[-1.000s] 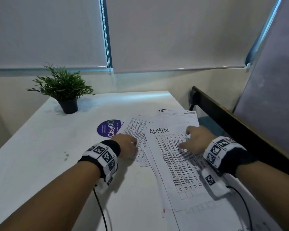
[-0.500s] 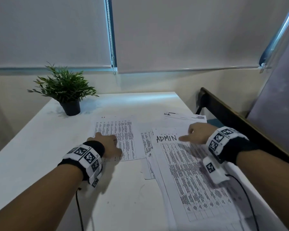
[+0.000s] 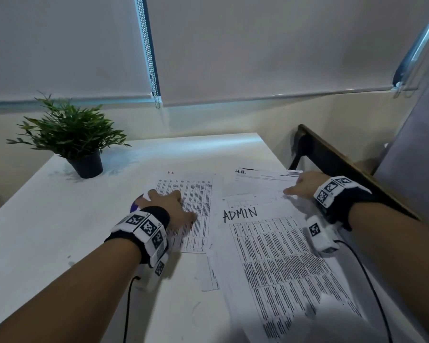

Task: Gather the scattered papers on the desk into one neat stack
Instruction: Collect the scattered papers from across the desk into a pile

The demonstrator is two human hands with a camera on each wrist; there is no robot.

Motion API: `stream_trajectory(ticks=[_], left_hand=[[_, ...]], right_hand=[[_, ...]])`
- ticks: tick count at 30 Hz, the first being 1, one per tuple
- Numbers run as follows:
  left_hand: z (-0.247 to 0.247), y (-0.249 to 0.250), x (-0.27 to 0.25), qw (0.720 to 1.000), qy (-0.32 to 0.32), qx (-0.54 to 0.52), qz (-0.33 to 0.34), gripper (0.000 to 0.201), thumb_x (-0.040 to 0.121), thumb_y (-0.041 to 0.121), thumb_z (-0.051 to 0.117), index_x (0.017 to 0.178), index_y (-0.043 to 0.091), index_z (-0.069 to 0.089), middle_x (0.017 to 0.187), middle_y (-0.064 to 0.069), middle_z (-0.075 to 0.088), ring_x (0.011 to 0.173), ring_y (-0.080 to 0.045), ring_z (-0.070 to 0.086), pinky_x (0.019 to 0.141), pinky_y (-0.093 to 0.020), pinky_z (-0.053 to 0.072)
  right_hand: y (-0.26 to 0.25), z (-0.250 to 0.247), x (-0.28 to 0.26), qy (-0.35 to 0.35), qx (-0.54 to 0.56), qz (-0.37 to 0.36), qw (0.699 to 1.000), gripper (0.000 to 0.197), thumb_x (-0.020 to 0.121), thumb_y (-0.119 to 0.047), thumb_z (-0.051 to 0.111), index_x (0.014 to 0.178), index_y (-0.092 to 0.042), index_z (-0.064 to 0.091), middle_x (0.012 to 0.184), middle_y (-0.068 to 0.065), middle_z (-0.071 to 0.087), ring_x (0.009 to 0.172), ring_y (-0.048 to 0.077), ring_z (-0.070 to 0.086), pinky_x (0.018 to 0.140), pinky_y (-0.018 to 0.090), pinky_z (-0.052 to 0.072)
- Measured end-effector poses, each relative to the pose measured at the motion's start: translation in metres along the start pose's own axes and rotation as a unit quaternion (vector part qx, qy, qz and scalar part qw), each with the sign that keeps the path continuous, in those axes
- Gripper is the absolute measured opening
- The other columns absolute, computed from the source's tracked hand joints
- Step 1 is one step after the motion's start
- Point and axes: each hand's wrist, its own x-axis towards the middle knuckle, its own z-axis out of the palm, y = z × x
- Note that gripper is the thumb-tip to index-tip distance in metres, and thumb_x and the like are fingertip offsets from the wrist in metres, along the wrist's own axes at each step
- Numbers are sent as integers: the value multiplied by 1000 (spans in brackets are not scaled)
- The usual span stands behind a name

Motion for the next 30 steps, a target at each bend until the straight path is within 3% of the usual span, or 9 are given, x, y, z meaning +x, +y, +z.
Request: stream_trajectory(ticks=[6,10,13,15,19,23,26,29,30], left_hand=[[4,12,15,1000,-5,-20,-11,102,66,87,55,152,38,29,160,-22,19,141,-57,35,112,-62,39],[5,22,13,998,33,-61,-5,119,67,84,63,161,41,4,163,-29,3,144,-62,24,111,-65,40],[5,32,12,996,40,-79,0,117,70,80,65,161,40,3,160,-34,17,144,-60,26,111,-64,39],[6,38,14,994,16,-104,13,122,64,76,68,161,40,2,154,-31,36,134,-54,45,105,-58,48],[7,49,13,989,-17,-141,46,124,61,62,78,158,42,3,145,-29,44,116,-49,60,94,-54,58],[8,50,7,984,-24,-166,67,120,59,28,79,155,44,8,139,-25,49,120,-49,57,95,-56,57],[7,46,10,981,-12,-183,57,98,66,13,76,145,28,21,125,-23,57,116,-49,59,94,-59,56],[6,38,15,966,28,-255,21,95,72,13,82,148,14,25,121,-20,65,112,-44,64,91,-53,58],[3,35,12,958,37,-283,18,79,77,13,80,144,8,37,121,-19,66,110,-42,66,89,-49,59]], right_hand=[[-11,0,10,56,156,11,986,98,77,-56,81,153,-10,40,146,11,58,125,34,62,100,42,54],[-16,3,11,-3,193,16,981,80,78,-57,81,135,-6,62,124,14,72,101,28,69,77,32,53],[-24,8,10,-33,180,7,983,70,82,-61,76,119,-3,64,108,12,67,98,29,61,76,32,48],[-30,11,9,-28,197,-4,980,60,83,-59,76,111,-8,61,103,11,62,96,28,58,77,33,47],[-41,14,1,-36,182,-10,983,79,80,-60,78,133,-4,65,133,15,67,117,35,64,84,30,43],[-45,14,-9,-44,207,3,977,91,71,-61,81,141,-9,58,140,12,65,111,33,68,93,35,55],[-47,9,-17,-18,229,-22,973,68,81,-48,81,134,-8,64,134,10,67,114,32,68,95,36,55],[-48,-6,-36,-2,315,-62,947,27,85,-28,80,104,-10,74,101,6,75,87,24,70,71,32,55],[-46,-9,-41,6,344,-75,936,19,84,-21,79,96,-6,76,94,8,76,81,23,70,67,30,54]])
